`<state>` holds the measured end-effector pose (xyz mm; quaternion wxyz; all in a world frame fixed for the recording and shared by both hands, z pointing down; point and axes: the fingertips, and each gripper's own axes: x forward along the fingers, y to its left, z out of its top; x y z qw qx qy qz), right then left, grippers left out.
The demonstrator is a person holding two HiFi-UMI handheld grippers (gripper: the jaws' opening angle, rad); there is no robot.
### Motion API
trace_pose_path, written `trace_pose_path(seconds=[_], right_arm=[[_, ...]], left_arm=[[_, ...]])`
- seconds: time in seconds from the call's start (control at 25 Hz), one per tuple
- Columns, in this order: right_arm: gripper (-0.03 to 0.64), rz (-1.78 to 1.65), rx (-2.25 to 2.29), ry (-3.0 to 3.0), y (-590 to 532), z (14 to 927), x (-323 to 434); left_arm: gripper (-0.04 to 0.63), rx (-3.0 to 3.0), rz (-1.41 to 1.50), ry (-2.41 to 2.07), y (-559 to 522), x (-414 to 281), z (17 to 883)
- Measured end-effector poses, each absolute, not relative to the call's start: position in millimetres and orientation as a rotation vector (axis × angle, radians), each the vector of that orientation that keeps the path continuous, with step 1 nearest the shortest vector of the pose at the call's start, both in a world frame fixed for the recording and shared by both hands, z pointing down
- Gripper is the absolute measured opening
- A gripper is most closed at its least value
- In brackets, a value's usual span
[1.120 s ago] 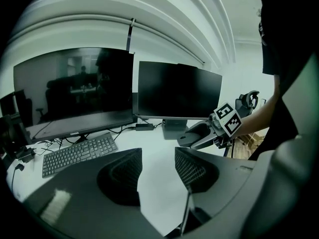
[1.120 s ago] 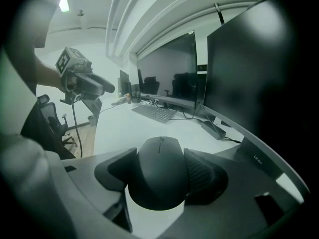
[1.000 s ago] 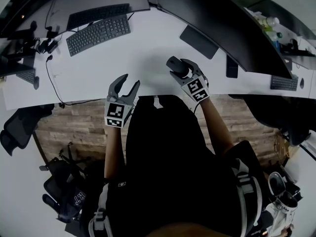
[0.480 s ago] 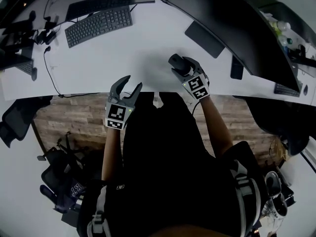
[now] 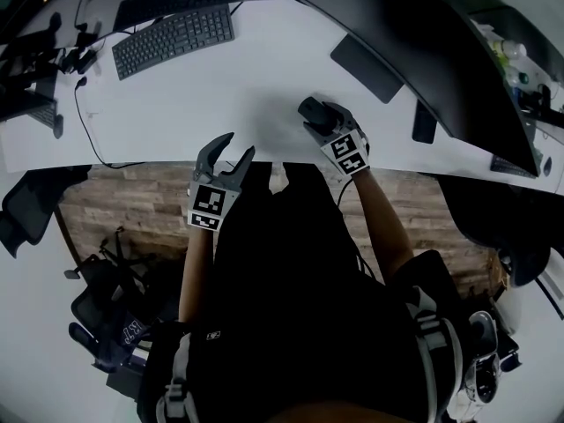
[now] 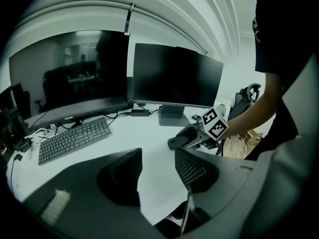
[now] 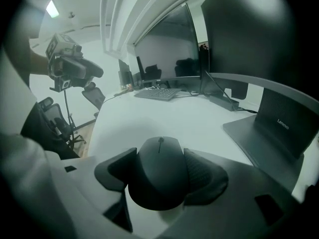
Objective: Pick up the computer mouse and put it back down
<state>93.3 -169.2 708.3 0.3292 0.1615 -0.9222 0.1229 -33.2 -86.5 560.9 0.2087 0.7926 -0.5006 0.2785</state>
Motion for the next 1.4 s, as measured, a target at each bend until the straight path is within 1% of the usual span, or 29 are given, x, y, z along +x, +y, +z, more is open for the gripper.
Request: trace_pose_path(seconds=[0.36,0.68,1.4], right_arm=[[0.296,0.328,0.438,-2.365,-172,730,102],[0.298,0.238,0.459,-2.320,-170,736,102],[0.302,0.257,0.473,-2.309,-172,739,100]], left_arm=[[0.206,2.195,0.793,-1.373,-87,-25,566],[0.206,2.180,0.785,-1.390,-85,-29,568],[0.206,2.286,0.721,-1.413,-97,-24,542]])
